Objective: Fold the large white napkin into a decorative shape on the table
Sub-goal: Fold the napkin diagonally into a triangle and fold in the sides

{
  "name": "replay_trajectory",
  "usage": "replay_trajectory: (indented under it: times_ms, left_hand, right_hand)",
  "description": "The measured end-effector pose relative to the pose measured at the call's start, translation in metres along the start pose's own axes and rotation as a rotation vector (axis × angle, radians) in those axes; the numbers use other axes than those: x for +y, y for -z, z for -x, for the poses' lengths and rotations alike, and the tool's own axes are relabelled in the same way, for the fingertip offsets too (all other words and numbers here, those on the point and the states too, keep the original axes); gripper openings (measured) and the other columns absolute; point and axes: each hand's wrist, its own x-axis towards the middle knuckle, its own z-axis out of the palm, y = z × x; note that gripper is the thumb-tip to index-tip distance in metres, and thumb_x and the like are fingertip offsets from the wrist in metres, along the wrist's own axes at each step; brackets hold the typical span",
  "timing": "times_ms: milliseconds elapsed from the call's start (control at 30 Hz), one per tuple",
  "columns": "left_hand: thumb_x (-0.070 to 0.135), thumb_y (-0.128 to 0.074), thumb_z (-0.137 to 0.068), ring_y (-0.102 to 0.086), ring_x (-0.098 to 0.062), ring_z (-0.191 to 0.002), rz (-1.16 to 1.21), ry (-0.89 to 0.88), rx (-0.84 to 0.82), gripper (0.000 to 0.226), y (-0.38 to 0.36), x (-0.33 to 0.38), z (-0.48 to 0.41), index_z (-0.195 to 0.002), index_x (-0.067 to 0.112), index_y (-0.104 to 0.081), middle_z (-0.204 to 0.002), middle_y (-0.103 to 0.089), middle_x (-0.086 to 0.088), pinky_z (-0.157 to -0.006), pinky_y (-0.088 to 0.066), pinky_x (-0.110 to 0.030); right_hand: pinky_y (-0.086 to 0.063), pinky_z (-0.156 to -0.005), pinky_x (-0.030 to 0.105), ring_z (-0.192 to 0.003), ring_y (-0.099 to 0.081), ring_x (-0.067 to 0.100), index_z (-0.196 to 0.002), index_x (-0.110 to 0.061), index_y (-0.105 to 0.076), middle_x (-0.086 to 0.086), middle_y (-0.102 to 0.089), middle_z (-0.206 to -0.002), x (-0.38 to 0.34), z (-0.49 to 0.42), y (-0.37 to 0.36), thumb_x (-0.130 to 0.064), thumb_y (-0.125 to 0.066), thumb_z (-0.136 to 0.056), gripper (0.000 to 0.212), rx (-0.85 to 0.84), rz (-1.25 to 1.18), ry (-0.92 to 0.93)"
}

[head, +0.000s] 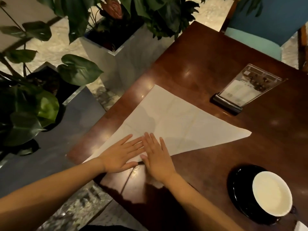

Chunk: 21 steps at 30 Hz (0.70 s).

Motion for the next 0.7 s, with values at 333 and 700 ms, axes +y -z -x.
replay_trajectory:
  times_ms: [333, 700]
  left_hand:
    - [0.041, -0.031, -0.093, -0.028, -0.026, -0.140, -0.118, -0.033, 0.012, 0.056, 0.009, -0.004, 0.013, -0.144, 0.019, -0.031, -0.151, -0.031, -0.005, -0.113, -0.029, -0.046]
    - [0.004, -0.044, -0.086, -0.007, -0.026, -0.145, -0.204, 0.210, -0.285, 0.076, 0.026, 0.007, 0.030, -0.148, 0.018, -0.002, -0.159, 0.003, -0.006, -0.111, -0.027, -0.037]
  right_hand:
    - [0.008, -0.117, 0.038, -0.144, 0.011, 0.020, -0.148, -0.022, 0.003, -0.003, 0.009, -0.155, 0.068, 0.042, 0.014, -0.054, -0.025, -0.096, 0.067, 0.011, 0.146, -0.124]
    - [0.009, -0.119, 0.036, -0.145, 0.014, 0.014, -0.150, -0.024, 0.002, -0.007, 0.014, -0.155, 0.069, 0.048, 0.025, -0.054, -0.030, -0.096, 0.069, 0.030, 0.015, -0.083]
